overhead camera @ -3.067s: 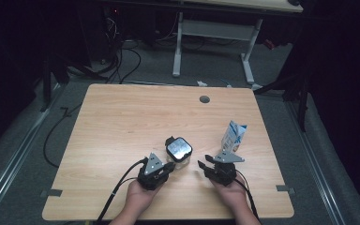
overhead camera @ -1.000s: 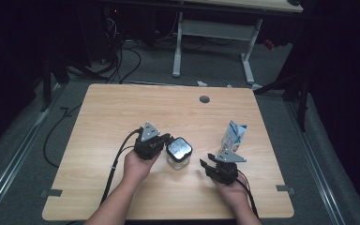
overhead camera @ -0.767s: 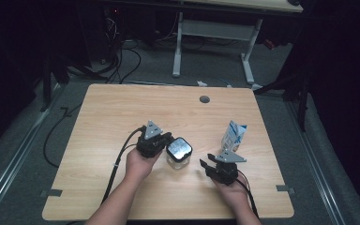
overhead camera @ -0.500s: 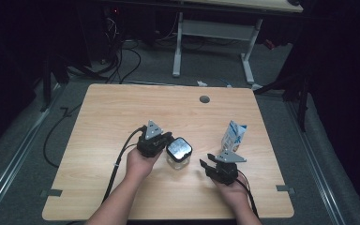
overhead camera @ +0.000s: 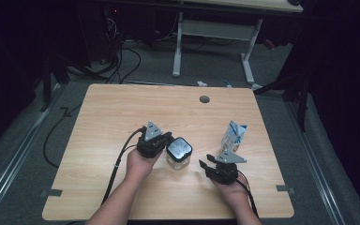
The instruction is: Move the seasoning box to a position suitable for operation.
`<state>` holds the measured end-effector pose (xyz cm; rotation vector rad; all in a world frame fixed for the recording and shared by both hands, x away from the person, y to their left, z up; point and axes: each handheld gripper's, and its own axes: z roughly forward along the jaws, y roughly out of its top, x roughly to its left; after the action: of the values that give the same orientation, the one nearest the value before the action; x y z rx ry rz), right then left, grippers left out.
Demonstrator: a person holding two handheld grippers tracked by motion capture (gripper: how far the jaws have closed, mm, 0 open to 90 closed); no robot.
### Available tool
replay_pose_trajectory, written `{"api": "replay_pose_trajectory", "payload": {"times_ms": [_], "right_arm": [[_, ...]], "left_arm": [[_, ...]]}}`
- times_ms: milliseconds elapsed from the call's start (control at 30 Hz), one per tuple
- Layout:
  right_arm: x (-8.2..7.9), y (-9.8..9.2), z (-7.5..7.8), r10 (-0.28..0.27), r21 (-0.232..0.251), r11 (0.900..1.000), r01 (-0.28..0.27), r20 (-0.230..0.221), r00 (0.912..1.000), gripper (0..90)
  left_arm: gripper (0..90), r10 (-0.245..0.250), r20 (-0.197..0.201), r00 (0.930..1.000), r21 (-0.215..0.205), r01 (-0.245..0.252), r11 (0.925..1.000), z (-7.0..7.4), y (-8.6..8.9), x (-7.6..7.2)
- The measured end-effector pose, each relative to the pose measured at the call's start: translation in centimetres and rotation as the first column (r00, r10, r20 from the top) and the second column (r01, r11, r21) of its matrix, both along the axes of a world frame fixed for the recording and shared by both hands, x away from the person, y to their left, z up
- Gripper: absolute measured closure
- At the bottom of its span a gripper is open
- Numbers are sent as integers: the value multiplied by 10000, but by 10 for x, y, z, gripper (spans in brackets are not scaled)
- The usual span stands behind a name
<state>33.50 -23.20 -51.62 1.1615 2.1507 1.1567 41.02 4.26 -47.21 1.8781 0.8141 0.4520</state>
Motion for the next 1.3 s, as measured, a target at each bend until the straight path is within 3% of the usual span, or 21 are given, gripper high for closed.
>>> {"api": "replay_pose_trajectory", "payload": {"times_ms": [233, 367, 533, 900, 1100, 1167, 1300], "right_arm": [[-1, 1, 0, 56, -54, 10000, -55, 90, 9999, 577], [-2, 1, 0, 136, -103, 9999, -134, 155, 9998, 639], [-5, 3, 3, 234, -167, 9996, -224, 568, 9981, 749], [-15, 15, 21, 709, -122, 9975, -698, 1516, 9859, 826], [-3, 34, 35, 1085, 365, 9926, -1156, 1572, 9816, 842], [3, 46, 42, 1168, 234, 9922, -1226, 1717, 9782, 852], [8, 56, 41, 1307, -3, 9912, -1325, 1625, 9780, 870]], "left_arm": [[900, 133, -79, 9999, 70, -132, 9999, -2, 1, 1], [900, 245, -272, 9993, 295, -237, 9993, -6, 1, 3], [900, 238, -407, 9989, 299, -226, 9993, -10, 0, 4], [900, 213, -405, 9990, 169, -206, 9996, -10, 1, 4], [900, 120, -369, 9992, 179, -113, 9998, -12, -2, 2], [900, 110, -364, 9993, 190, -103, 9998, -12, -2, 2], [900, 216, -330, 9992, -9, -217, 9998, -9, 3, 1]]}}
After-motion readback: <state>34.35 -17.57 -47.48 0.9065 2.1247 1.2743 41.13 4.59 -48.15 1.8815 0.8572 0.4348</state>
